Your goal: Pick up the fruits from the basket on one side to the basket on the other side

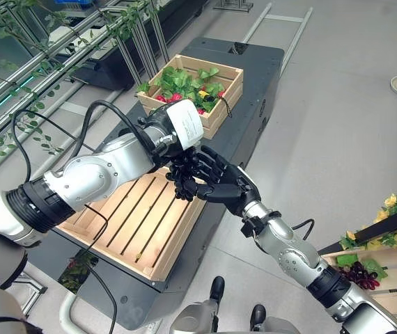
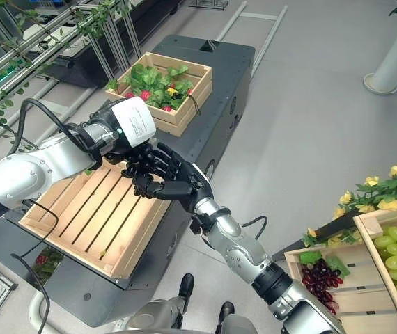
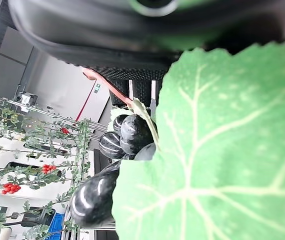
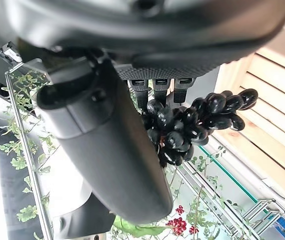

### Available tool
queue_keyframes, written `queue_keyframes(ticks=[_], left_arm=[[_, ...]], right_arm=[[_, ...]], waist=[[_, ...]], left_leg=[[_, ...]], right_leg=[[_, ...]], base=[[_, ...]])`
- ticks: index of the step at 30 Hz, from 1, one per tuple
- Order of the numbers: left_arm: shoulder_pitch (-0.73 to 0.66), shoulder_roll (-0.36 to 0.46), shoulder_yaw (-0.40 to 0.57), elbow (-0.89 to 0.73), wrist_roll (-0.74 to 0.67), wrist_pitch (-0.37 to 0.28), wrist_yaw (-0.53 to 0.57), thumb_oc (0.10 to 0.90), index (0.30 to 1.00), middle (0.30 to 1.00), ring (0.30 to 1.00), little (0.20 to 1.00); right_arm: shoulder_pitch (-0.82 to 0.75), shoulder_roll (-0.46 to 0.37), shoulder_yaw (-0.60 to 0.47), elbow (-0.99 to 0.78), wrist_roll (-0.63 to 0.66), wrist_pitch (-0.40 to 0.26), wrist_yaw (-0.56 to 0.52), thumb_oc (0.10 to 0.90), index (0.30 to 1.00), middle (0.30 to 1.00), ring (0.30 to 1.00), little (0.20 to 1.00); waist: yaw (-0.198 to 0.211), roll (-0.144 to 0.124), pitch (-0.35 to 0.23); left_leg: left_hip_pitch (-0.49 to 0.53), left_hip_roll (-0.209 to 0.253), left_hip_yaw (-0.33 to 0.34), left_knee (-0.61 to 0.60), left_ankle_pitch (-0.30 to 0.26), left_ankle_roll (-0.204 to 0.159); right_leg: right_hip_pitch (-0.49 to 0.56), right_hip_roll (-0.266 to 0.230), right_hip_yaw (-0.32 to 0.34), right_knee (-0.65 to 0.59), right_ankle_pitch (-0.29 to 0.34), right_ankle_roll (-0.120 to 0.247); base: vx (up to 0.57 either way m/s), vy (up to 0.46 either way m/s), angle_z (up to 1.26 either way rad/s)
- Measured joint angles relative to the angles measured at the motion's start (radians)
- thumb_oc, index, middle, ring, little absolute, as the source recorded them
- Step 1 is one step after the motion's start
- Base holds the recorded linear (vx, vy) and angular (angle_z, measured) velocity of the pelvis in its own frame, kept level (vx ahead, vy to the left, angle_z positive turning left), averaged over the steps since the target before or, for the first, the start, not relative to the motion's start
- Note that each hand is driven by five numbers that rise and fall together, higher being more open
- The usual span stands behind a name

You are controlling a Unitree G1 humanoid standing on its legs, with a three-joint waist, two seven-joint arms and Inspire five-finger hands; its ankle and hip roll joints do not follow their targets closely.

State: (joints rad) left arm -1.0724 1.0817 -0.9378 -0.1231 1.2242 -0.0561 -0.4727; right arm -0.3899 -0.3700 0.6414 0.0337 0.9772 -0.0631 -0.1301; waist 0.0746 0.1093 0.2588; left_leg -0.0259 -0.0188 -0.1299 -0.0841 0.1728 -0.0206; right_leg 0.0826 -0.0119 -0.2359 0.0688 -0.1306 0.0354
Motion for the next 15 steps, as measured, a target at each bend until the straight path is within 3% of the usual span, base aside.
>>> queue_keyframes(ticks=[15], left_arm=[[0.0, -0.039, 0.0, -0.055, 0.0, 0.0, -0.035, 0.4, 0.3, 0.3, 0.3, 0.3]], right_arm=[[0.0, -0.004, 0.0, 0.0, 0.012, 0.015, -0.052, 0.8, 0.9, 0.9, 0.9, 0.9]], waist=[[-0.002, 0.0, -0.005]], left_leg=[[0.006, -0.001, 0.0, 0.0, 0.0, 0.0]], right_leg=[[0.011, 0.0, -0.001, -0.006, 0.002, 0.001]], base=[[0.0, 0.0, 0.0]])
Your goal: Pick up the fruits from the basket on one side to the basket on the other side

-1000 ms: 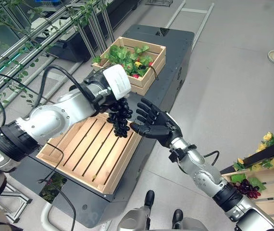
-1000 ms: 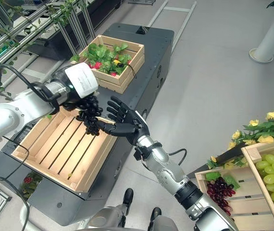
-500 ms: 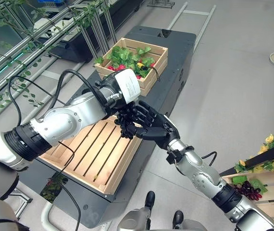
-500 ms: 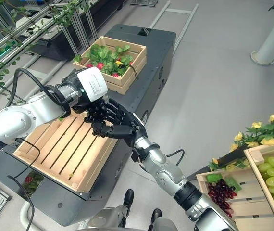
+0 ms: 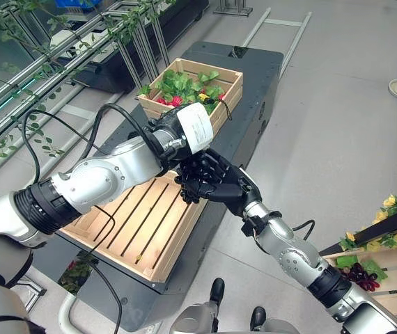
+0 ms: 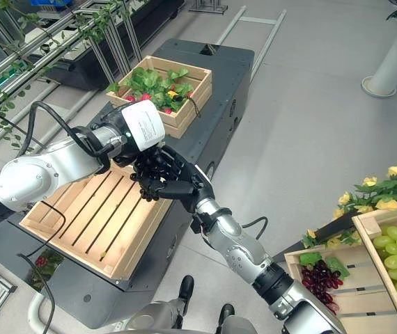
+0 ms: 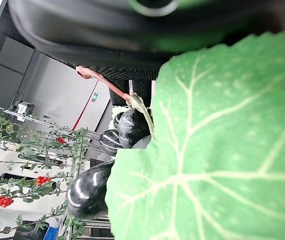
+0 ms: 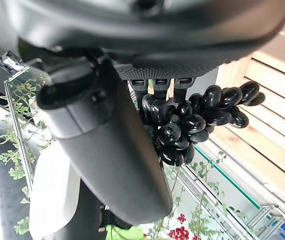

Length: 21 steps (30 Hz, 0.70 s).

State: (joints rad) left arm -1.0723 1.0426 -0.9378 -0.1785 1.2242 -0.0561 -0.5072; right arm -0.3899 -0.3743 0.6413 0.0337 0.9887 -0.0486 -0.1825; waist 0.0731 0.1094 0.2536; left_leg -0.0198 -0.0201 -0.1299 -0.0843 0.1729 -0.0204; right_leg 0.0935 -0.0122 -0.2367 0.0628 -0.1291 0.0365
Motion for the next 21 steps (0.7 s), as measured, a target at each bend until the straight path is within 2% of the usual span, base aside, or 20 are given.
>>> queue_keyframes(ticks=[9, 17, 18, 19, 20, 21], left_arm=[[0.0, -0.04, 0.0, -0.042, -0.001, 0.019, -0.005, 0.4, 0.3, 0.3, 0.3, 0.3], [0.0, -0.043, 0.001, -0.058, -0.001, 0.03, -0.004, 0.4, 0.3, 0.3, 0.3, 0.3], [0.0, -0.043, 0.001, -0.06, -0.001, 0.03, -0.004, 0.4, 0.3, 0.3, 0.3, 0.3], [0.0, -0.043, 0.001, -0.062, -0.001, 0.03, -0.004, 0.4, 0.3, 0.3, 0.3, 0.3], [0.0, -0.043, 0.001, -0.062, -0.001, 0.03, -0.004, 0.4, 0.3, 0.3, 0.3, 0.3], [0.0, -0.043, 0.002, -0.063, -0.001, 0.03, -0.004, 0.4, 0.3, 0.3, 0.3, 0.3]], right_arm=[[0.0, 0.002, 0.001, 0.0, -0.044, 0.008, -0.079, 0.8, 0.9, 0.9, 0.9, 0.9], [0.0, 0.001, 0.001, 0.0, -0.053, 0.033, -0.097, 0.8, 0.9, 0.9, 0.9, 0.9], [0.0, 0.001, 0.001, 0.0, -0.053, 0.034, -0.097, 0.662, 0.693, 0.693, 0.693, 0.693], [-0.001, 0.001, 0.001, 0.0, -0.053, 0.034, -0.097, 0.555, 0.533, 0.533, 0.533, 0.533], [0.0, 0.0, 0.001, 0.0, -0.053, 0.034, -0.097, 0.494, 0.441, 0.441, 0.441, 0.441], [0.0, -0.001, 0.001, 0.0, -0.053, 0.035, -0.097, 0.4, 0.3, 0.3, 0.3, 0.3]], waist=[[0.001, 0.0, -0.008], [0.0, -0.001, -0.01], [0.0, -0.001, -0.01], [0.002, -0.001, -0.01], [0.001, -0.001, -0.01], [0.002, -0.001, -0.01]], left_leg=[[0.004, -0.003, 0.0, -0.002, -0.003, 0.004], [0.007, -0.003, 0.0, -0.001, -0.004, 0.006], [0.007, -0.003, 0.0, -0.001, -0.004, 0.006], [0.007, -0.003, 0.0, -0.002, -0.004, 0.006], [0.007, -0.003, 0.0, -0.002, -0.004, 0.006], [0.007, -0.003, 0.0, -0.001, -0.004, 0.006]], right_leg=[[0.011, -0.001, -0.001, -0.01, 0.003, 0.001], [0.014, -0.001, -0.001, -0.011, 0.003, 0.001], [0.014, -0.001, -0.001, -0.011, 0.003, 0.001], [0.014, -0.001, -0.001, -0.011, 0.003, 0.001], [0.014, -0.001, -0.001, -0.011, 0.003, 0.001], [0.015, -0.001, -0.001, -0.011, 0.003, 0.001]], base=[[0.0, 0.0, 0.0], [0.0, 0.0, 0.0], [0.0, 0.0, 0.0], [0.0, 0.0, 0.0], [0.0, 0.0, 0.0], [0.0, 0.0, 0.0]])
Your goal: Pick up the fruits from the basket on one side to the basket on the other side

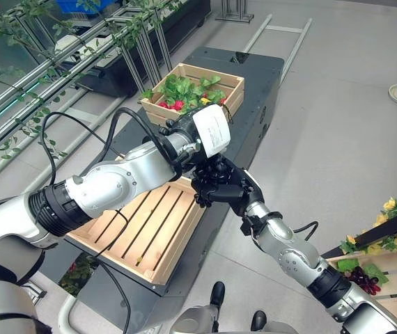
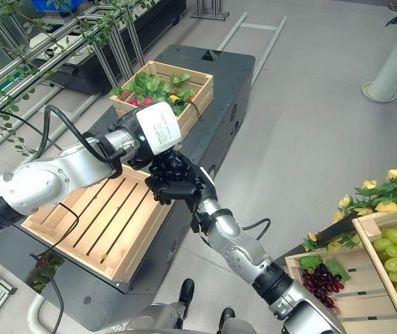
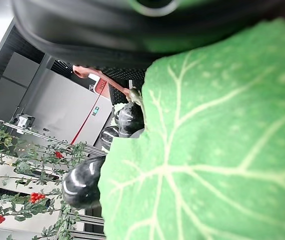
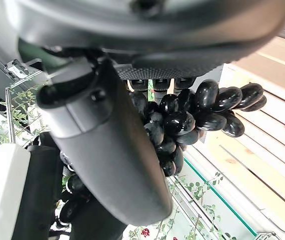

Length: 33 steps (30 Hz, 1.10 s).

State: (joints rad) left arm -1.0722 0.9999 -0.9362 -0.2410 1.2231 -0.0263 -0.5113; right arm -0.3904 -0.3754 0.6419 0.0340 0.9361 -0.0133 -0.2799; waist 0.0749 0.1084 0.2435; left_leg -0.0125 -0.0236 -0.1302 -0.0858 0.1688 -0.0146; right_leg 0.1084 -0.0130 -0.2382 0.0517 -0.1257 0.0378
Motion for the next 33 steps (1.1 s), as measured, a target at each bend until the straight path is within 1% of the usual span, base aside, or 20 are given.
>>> queue_keyframes(ticks=[4, 8, 14, 15, 16, 17, 18, 19, 24, 27, 30, 32, 33], left_arm=[[0.0, -0.001, 0.0, -0.008, 0.0, 0.0, 0.0, 0.4, 0.3, 0.3, 0.3, 0.3], [0.002, -0.004, 0.0, -0.063, 0.0, 0.0, 0.0, 0.4, 0.3, 0.3, 0.3, 0.3], [0.002, -0.009, 0.014, -0.08, 0.0, 0.0, 0.001, 0.4, 0.3, 0.3, 0.3, 0.3], [0.003, -0.009, 0.014, -0.084, 0.0, 0.0, 0.003, 0.406, 0.309, 0.309, 0.309, 0.309], [0.003, -0.009, 0.014, -0.088, 0.0, 0.0, 0.004, 0.428, 0.342, 0.342, 0.342, 0.342], [0.003, -0.009, 0.014, -0.092, 0.001, 0.0, 0.004, 0.466, 0.399, 0.399, 0.399, 0.399], [0.006, -0.009, 0.014, -0.095, 0.002, 0.0, 0.004, 0.541, 0.512, 0.512, 0.512, 0.512], [0.011, -0.009, 0.014, -0.095, 0.009, 0.0, 0.004, 0.8, 0.9, 0.9, 0.9, 0.9], [0.025, -0.019, 0.029, -0.102, 0.039, 0.0, 0.01, 0.8, 0.9, 0.9, 0.9, 0.9], [0.042, -0.023, 0.062, -0.101, 0.04, 0.002, 0.01, 0.8, 0.9, 0.9, 0.9, 0.9], [0.068, -0.021, 0.093, -0.096, 0.075, 0.021, 0.01, 0.8, 0.9, 0.9, 0.9, 0.9], [0.075, -0.016, 0.107, -0.081, 0.095, 0.041, 0.012, 0.8, 0.9, 0.9, 0.9, 0.9], [0.086, -0.002, 0.125, -0.072, 0.099, 0.044, 0.014, 0.8, 0.9, 0.9, 0.9, 0.9]], right_arm=[[0.0, 0.001, 0.0, 0.0, 0.0, 0.006, -0.001, 0.4, 0.3, 0.3, 0.3, 0.3], [0.0, -0.002, -0.002, 0.011, -0.008, 0.008, -0.017, 0.4, 0.3, 0.3, 0.3, 0.3], [0.0, -0.002, 0.001, 0.011, -0.026, 0.011, -0.017, 0.4, 0.3, 0.3, 0.3, 0.3], [0.0, -0.003, 0.0, 0.012, -0.026, 0.012, -0.017, 0.4, 0.3, 0.3, 0.3, 0.3], [0.0, -0.003, -0.001, 0.012, -0.026, 0.014, -0.019, 0.4, 0.3, 0.3, 0.3, 0.3], [0.001, -0.004, -0.001, 0.012, -0.026, 0.014, -0.02, 0.4, 0.3, 0.3, 0.3, 0.3], [0.002, -0.004, -0.001, 0.012, -0.026, 0.014, -0.02, 0.4, 0.3, 0.3, 0.3, 0.3], [0.004, -0.004, 0.0, 0.013, -0.026, 0.016, -0.02, 0.4, 0.3, 0.3, 0.3, 0.3], [0.006, -0.003, 0.001, 0.013, -0.026, 0.016, -0.021, 0.4, 0.3, 0.3, 0.3, 0.3], [0.008, -0.006, 0.0, 0.013, -0.026, 0.016, -0.024, 0.4, 0.3, 0.3, 0.3, 0.3], [0.016, -0.01, -0.003, 0.02, -0.026, 0.017, -0.025, 0.4, 0.3, 0.3, 0.3, 0.3], [0.038, -0.015, -0.008, 0.02, -0.026, 0.017, -0.026, 0.4, 0.3, 0.3, 0.3, 0.3], [0.051, -0.018, -0.01, 0.02, -0.026, 0.017, -0.026, 0.4, 0.3, 0.3, 0.3, 0.3]], waist=[[0.0, 0.0, 0.0], [0.0, -0.002, -0.002], [-0.002, -0.005, -0.007], [-0.002, -0.005, -0.007], [-0.003, -0.005, -0.01], [-0.003, -0.005, -0.011], [-0.002, -0.005, -0.016], [-0.003, -0.007, -0.023], [-0.004, -0.014, -0.032], [-0.005, -0.014, -0.032], [-0.006, -0.015, -0.034], [-0.007, -0.02, -0.041], [-0.01, -0.022, -0.044]], left_leg=[[0.002, -0.001, -0.001, 0.0, 0.0, 0.0], [0.004, -0.004, -0.001, 0.0, -0.001, 0.002], [0.006, -0.007, 0.0, 0.0, -0.002, 0.003], [0.008, -0.007, 0.0, 0.0, -0.003, 0.004], [0.009, -0.008, 0.0, 0.0, -0.003, 0.004], [0.009, -0.008, 0.001, 0.0, -0.004, 0.005], [0.009, -0.008, 0.002, 0.0, -0.005, 0.007], [0.009, -0.008, 0.003, 0.0, -0.007, 0.011], [0.011, -0.009, 0.008, 0.0, -0.009, 0.013], [0.021, -0.009, 0.012, -0.001, -0.01, 0.014], [0.029, -0.006, 0.025, -0.002, -0.015, 0.02], [0.03, -0.006, 0.027, -0.002, -0.016, 0.022], [0.031, -0.006, 0.03, -0.002, -0.017, 0.024]], right_leg=[[0.006, 0.0, 0.0, -0.004, 0.0, 0.0], [0.014, -0.001, 0.0, -0.015, 0.002, 0.003], [0.021, -0.001, 0.001, -0.022, 0.003, 0.004], [0.026, -0.001, 0.001, -0.025, 0.003, 0.004], [0.027, -0.001, 0.001, -0.027, 0.003, 0.004], [0.027, -0.001, 0.002, -0.028, 0.003, 0.004], [0.028, -0.001, 0.002, -0.029, 0.003, 0.004], [0.028, -0.001, 0.003, -0.031, 0.003, 0.004], [0.029, -0.002, 0.007, -0.033, 0.003, 0.005], [0.037, -0.002, 0.01, -0.033, 0.004, 0.005], [0.043, -0.002, 0.016, -0.033, 0.004, 0.006], [0.043, -0.002, 0.017, -0.034, 0.004, 0.006], [0.042, -0.002, 0.022, -0.034, 0.004, 0.006]], base=[[0.01, 0.008, 0.03], [0.01, 0.005, 0.02], [0.0, 0.0, 0.01], [0.0, 0.0, 0.0], [0.0, 0.0, 0.0], [0.0, 0.0, 0.0], [0.0, 0.0, 0.0], [0.0, 0.0, 0.0], [0.01, 0.005, -0.02], [0.01, 0.012, -0.03], [0.01, 0.021, -0.07], [0.01, 0.035, -0.05], [0.01, 0.029, -0.06]])
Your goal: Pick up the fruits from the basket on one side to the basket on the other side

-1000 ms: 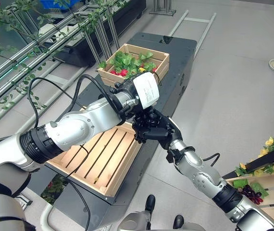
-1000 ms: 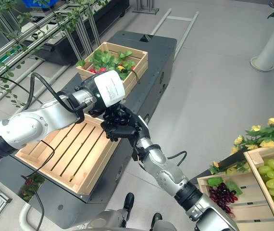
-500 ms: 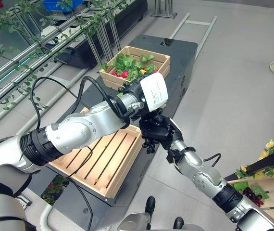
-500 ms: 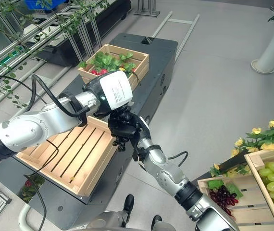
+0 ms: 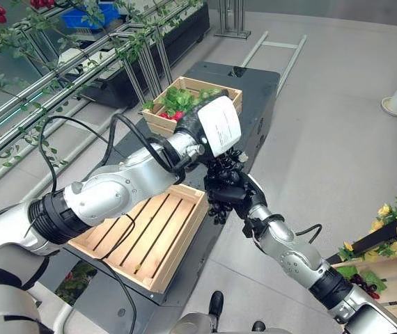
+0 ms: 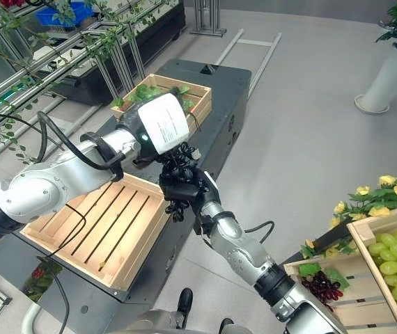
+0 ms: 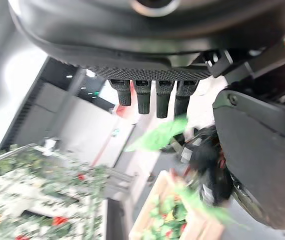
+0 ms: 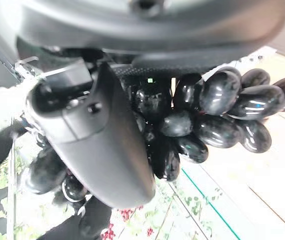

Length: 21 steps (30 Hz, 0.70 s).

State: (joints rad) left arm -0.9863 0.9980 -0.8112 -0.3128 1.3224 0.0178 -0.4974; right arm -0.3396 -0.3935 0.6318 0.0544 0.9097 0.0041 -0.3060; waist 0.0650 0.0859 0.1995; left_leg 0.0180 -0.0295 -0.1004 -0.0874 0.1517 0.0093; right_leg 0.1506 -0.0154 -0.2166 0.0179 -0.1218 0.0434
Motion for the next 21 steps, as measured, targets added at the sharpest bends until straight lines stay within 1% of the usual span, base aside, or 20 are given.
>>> queue_keyframes(ticks=[4, 6, 9, 10, 11, 13, 14, 16, 17, 19, 21], left_arm=[[0.0, 0.053, 0.007, 0.03, 0.0, 0.041, 0.002, 0.8, 0.9, 0.9, 0.9, 0.9], [0.0, 0.078, 0.012, 0.065, -0.006, 0.064, 0.016, 0.8, 0.9, 0.9, 0.9, 0.9], [0.0, 0.082, 0.017, 0.085, -0.07, 0.108, 0.061, 0.8, 0.9, 0.9, 0.9, 0.9], [0.0, 0.083, 0.02, 0.089, -0.092, 0.111, 0.076, 0.8, 0.9, 0.9, 0.9, 0.9], [0.0, 0.089, 0.027, 0.106, -0.165, 0.119, 0.118, 0.8, 0.9, 0.9, 0.9, 0.9], [0.0, 0.094, 0.037, 0.128, -0.256, 0.156, 0.176, 0.8, 0.9, 0.9, 0.9, 0.9], [0.0, 0.094, 0.043, 0.135, -0.287, 0.165, 0.198, 0.8, 0.9, 0.9, 0.9, 0.9], [0.0, 0.095, 0.062, 0.167, -0.429, 0.188, 0.298, 0.8, 0.9, 0.9, 0.9, 0.9], [0.0, 0.095, 0.067, 0.176, -0.459, 0.192, 0.319, 0.8, 0.9, 0.9, 0.9, 0.9], [0.02, 0.094, 0.094, 0.218, -0.562, 0.192, 0.434, 0.8, 0.9, 0.9, 0.9, 0.9], [0.032, 0.093, 0.109, 0.233, -0.615, 0.192, 0.493, 0.8, 0.9, 0.9, 0.9, 0.9]], right_arm=[[0.025, -0.024, -0.002, 0.0, -0.001, 0.007, -0.001, 0.4, 0.3, 0.3, 0.3, 0.3], [0.031, -0.03, -0.007, 0.0, -0.003, 0.018, -0.001, 0.4, 0.3, 0.3, 0.3, 0.3], [0.051, -0.026, -0.041, 0.001, -0.004, 0.021, -0.001, 0.4, 0.3, 0.3, 0.3, 0.3], [0.053, -0.026, -0.045, 0.003, -0.005, 0.021, -0.001, 0.4, 0.3, 0.3, 0.3, 0.3], [0.056, -0.023, -0.049, 0.011, -0.017, 0.021, -0.001, 0.4, 0.3, 0.3, 0.3, 0.3], [0.065, -0.021, -0.058, 0.019, -0.04, 0.021, 0.0, 0.4, 0.3, 0.3, 0.3, 0.3], [0.068, -0.022, -0.064, 0.019, -0.04, 0.021, 0.0, 0.4, 0.3, 0.3, 0.3, 0.3], [0.078, -0.029, -0.081, 0.02, -0.056, 0.021, 0.0, 0.4, 0.3, 0.3, 0.3, 0.3], [0.078, -0.031, -0.082, 0.02, -0.066, 0.021, 0.0, 0.4, 0.3, 0.3, 0.3, 0.3], [0.082, -0.03, -0.089, 0.02, -0.081, 0.023, 0.003, 0.4, 0.3, 0.3, 0.3, 0.3], [0.088, -0.03, -0.097, 0.02, -0.082, 0.026, 0.009, 0.4, 0.3, 0.3, 0.3, 0.3]], waist=[[-0.011, -0.001, -0.001], [-0.026, -0.001, -0.001], [-0.033, -0.003, -0.002], [-0.034, -0.003, -0.002], [-0.035, -0.003, -0.002], [-0.045, -0.003, -0.005], [-0.048, -0.003, -0.005], [-0.058, -0.004, -0.005], [-0.06, -0.004, -0.005], [-0.081, -0.004, -0.005], [-0.085, -0.005, -0.005]], left_leg=[[0.002, 0.0, 0.009, 0.0, -0.001, 0.002], [0.005, 0.0, 0.019, 0.0, -0.003, 0.004], [0.009, 0.001, 0.03, 0.0, -0.006, 0.008], [0.011, 0.002, 0.034, 0.0, -0.006, 0.009], [0.017, 0.004, 0.049, 0.0, -0.01, 0.014], [0.023, 0.006, 0.071, 0.0, -0.015, 0.019], [0.023, 0.006, 0.076, -0.001, -0.015, 0.02], [0.024, 0.008, 0.094, -0.001, -0.017, 0.023], [0.024, 0.009, 0.102, -0.001, -0.018, 0.024], [0.024, 0.011, 0.115, -0.001, -0.021, 0.026], [0.024, 0.014, 0.134, -0.001, -0.023, 0.025]], right_leg=[[-0.001, -0.001, 0.012, 0.0, 0.001, 0.002], [-0.002, -0.002, 0.02, -0.001, 0.002, 0.003], [-0.003, -0.003, 0.031, -0.002, 0.003, 0.005], [-0.003, -0.003, 0.036, -0.002, 0.004, 0.005], [-0.007, -0.003, 0.049, -0.001, 0.005, 0.006], [-0.004, -0.003, 0.072, -0.004, 0.01, 0.008], [-0.005, -0.004, 0.076, -0.005, 0.012, 0.009], [-0.009, -0.004, 0.097, -0.02, 0.025, 0.011], [-0.009, -0.004, 0.102, -0.022, 0.028, 0.012], [-0.018, -0.003, 0.127, -0.033, 0.04, 0.013], [-0.024, -0.003, 0.135, -0.035, 0.045, 0.014]], base=[[0.02, 0.046, -0.07], [0.03, 0.052, -0.11], [0.04, 0.061, -0.11], [0.03, 0.043, -0.2], [0.02, 0.039, -0.33], [0.02, 0.042, -0.34], [0.01, 0.044, -0.22], [-0.02, 0.043, -0.28], [-0.01, 0.053, -0.32], [0.01, 0.049, -0.29], [0.01, 0.036, -0.31]])
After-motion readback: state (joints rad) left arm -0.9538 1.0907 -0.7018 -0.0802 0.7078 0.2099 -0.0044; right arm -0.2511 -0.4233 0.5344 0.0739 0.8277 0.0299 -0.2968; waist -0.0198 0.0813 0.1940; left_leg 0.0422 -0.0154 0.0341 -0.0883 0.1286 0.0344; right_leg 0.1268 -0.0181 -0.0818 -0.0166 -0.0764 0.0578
